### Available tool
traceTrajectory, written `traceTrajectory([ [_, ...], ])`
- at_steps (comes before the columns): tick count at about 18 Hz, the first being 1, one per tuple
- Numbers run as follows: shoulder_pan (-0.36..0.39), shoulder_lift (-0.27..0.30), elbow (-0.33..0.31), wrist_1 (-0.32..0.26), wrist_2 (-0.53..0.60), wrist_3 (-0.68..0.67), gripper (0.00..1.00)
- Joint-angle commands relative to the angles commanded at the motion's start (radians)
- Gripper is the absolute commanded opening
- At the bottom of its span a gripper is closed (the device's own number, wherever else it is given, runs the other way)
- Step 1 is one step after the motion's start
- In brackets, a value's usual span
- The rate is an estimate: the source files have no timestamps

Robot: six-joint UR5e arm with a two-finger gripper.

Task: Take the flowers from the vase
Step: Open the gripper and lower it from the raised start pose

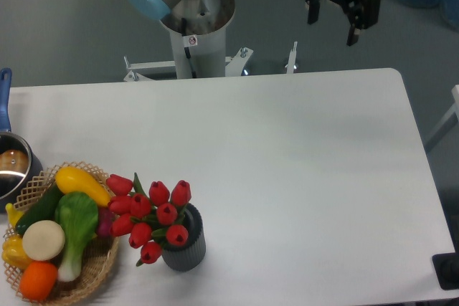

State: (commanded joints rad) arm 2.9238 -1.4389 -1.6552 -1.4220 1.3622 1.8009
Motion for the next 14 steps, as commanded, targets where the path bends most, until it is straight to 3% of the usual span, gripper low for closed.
traceTrajectory([
  [6, -0.006, -0.005, 0.002, 0.002, -0.041, -0.044, 1.0],
  [9, -0.002, -0.005, -0.011, 0.006, -0.139, -0.194, 1.0],
  [14, -0.002, 0.003, -0.09, 0.139, -0.306, -0.331, 1.0],
])
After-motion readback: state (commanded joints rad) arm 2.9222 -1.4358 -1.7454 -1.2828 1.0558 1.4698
